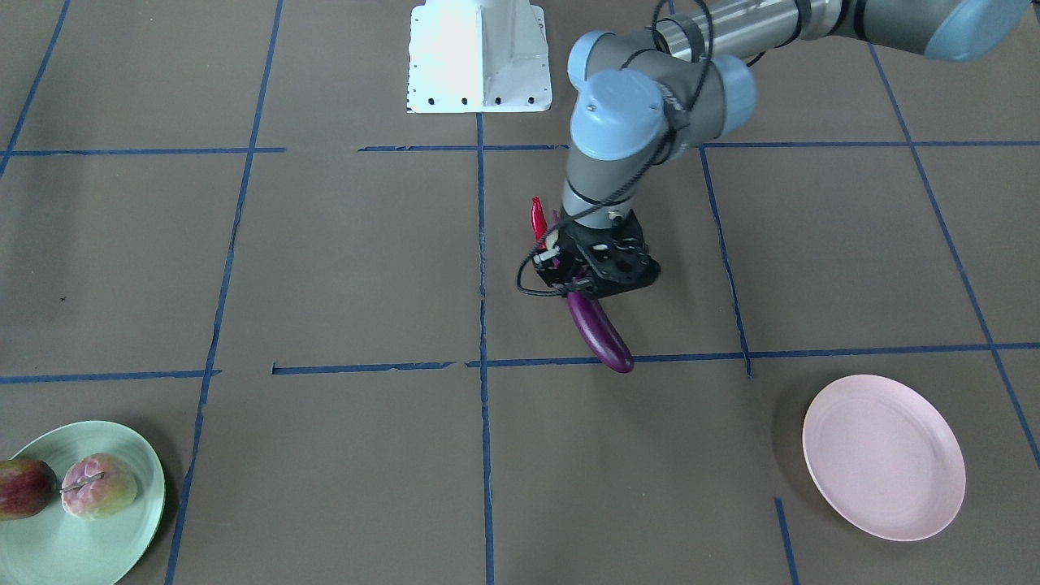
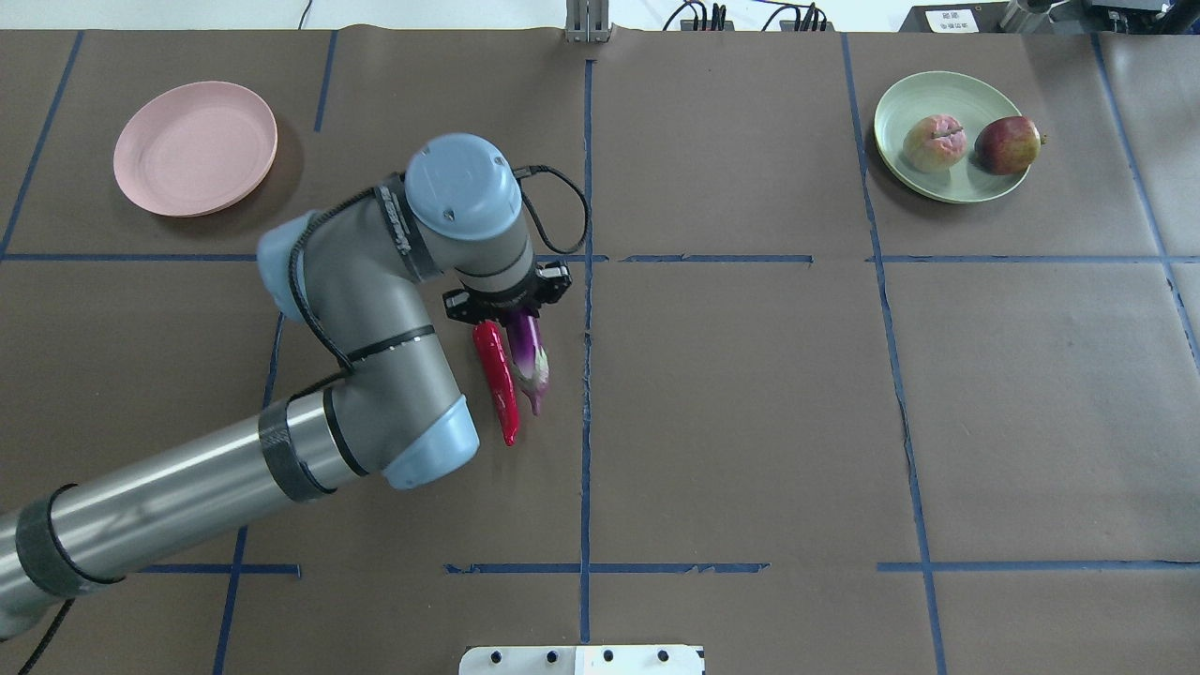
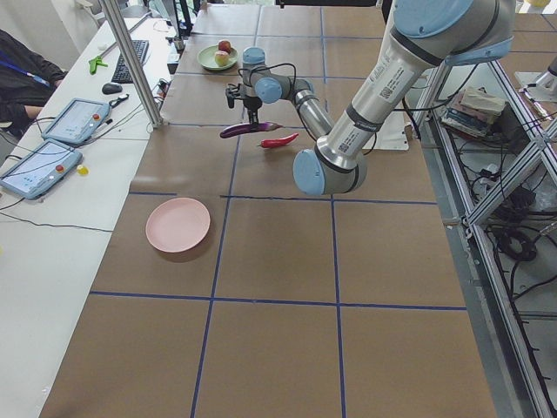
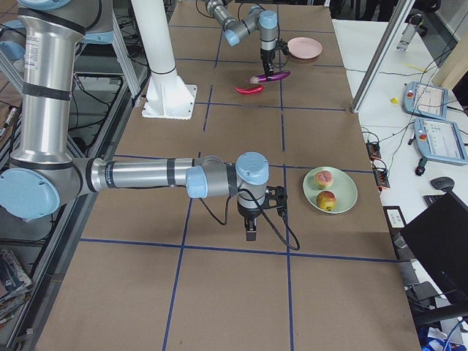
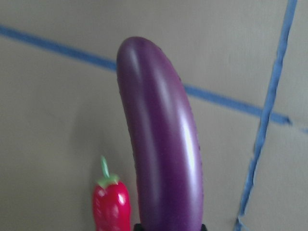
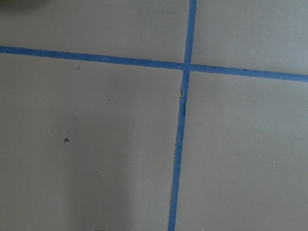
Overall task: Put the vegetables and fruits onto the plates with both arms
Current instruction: 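Lift the eggplant with the left gripper and place it on the pink plate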
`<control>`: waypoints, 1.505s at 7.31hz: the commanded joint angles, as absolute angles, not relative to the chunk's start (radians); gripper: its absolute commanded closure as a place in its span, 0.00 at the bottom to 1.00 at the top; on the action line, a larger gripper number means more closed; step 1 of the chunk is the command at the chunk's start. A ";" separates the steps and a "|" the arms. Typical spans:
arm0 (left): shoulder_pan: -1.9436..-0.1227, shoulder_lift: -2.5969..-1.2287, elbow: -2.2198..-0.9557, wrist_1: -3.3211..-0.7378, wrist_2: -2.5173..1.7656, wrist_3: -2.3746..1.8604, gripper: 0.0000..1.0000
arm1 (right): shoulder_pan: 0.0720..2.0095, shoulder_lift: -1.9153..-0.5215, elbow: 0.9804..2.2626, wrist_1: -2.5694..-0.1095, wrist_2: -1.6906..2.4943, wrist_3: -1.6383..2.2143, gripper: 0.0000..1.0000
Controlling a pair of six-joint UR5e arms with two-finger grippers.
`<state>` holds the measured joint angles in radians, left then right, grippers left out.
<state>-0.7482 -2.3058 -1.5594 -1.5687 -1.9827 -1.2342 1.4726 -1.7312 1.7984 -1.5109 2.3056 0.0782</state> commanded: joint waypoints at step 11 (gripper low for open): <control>-1.127 -2.260 -0.912 -2.033 -2.207 -0.529 0.00 | 1.473 -1.727 1.787 -1.508 2.306 0.078 0.00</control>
